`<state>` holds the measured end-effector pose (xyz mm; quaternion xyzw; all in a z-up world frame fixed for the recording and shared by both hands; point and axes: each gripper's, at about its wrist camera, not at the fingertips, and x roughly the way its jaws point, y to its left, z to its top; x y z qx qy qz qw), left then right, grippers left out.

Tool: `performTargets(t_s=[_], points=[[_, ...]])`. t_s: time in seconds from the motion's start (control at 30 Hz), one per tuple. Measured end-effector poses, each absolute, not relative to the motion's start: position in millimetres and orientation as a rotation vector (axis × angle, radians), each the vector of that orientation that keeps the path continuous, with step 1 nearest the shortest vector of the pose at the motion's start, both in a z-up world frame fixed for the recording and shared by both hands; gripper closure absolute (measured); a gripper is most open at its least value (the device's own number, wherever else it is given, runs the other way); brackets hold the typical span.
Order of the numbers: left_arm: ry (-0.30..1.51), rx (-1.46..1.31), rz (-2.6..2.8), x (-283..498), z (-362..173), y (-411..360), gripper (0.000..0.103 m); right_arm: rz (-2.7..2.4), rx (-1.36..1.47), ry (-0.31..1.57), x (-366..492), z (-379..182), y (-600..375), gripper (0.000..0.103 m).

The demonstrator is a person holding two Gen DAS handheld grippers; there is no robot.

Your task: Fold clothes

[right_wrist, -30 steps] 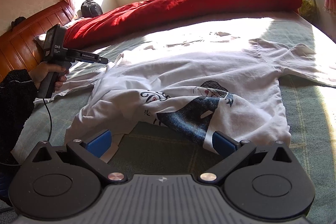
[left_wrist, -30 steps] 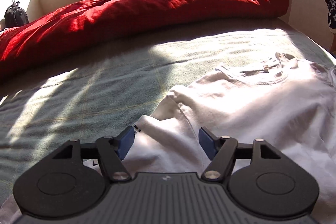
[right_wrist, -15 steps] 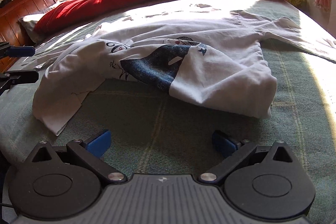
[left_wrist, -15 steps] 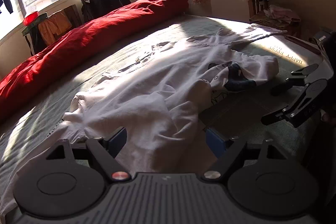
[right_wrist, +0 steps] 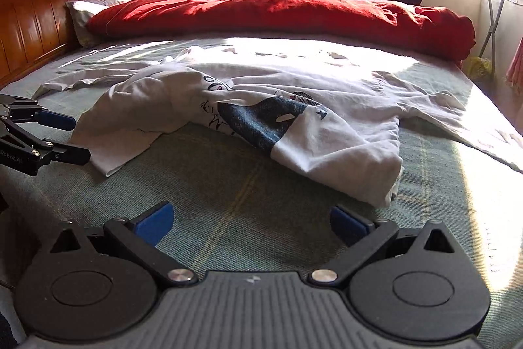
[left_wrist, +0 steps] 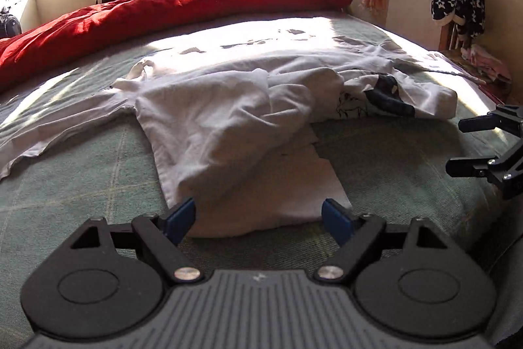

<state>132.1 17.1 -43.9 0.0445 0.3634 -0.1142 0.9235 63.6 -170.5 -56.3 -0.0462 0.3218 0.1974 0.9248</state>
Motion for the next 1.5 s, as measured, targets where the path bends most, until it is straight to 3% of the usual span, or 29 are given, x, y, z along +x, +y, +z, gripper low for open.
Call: performTargets(t_s=[0.2, 0.37, 0.53, 0.57, 0.77, 1.17, 1.5], points=[[0.785, 0.023, -0.201, 137.7, -58.0, 33.1, 0.018, 0.309, -0.078, 0.665, 78.6, -57.7, -202.4, 0.000], [0.717, 0.081, -0.169, 135.3, -52.0, 22.5, 0.017, 0.261, -0.127, 0.624, 82.1, -60.8, -198.3, 0.000], [0.615, 0.263, -0.187, 135.8, -33.8, 1.6, 0.016, 0.251, -0.408, 0.542, 90.7, -59.3, -161.9, 0.000], [0.610, 0.294, -0.200, 139.1, -34.0, -2.2, 0.012, 0.260, -0.470, 0.542, 94.6, -60.8, -154.3, 0.000], [0.637, 0.406, -0.195, 177.1, -47.6, -11.8, 0.012, 0.280, -0.671, 0.535, 120.6, -67.3, -131.8, 0.000], [0.528, 0.459, -0.177, 252.4, -15.3, 16.4, 0.010, 0.256, -0.659, 0.454, 200.8, -33.4, -143.5, 0.000], [0.554, 0.425, -0.148, 338.3, -35.6, 25.1, 0.010, 0.250, -0.536, 0.469, 289.6, -37.7, -153.2, 0.000]])
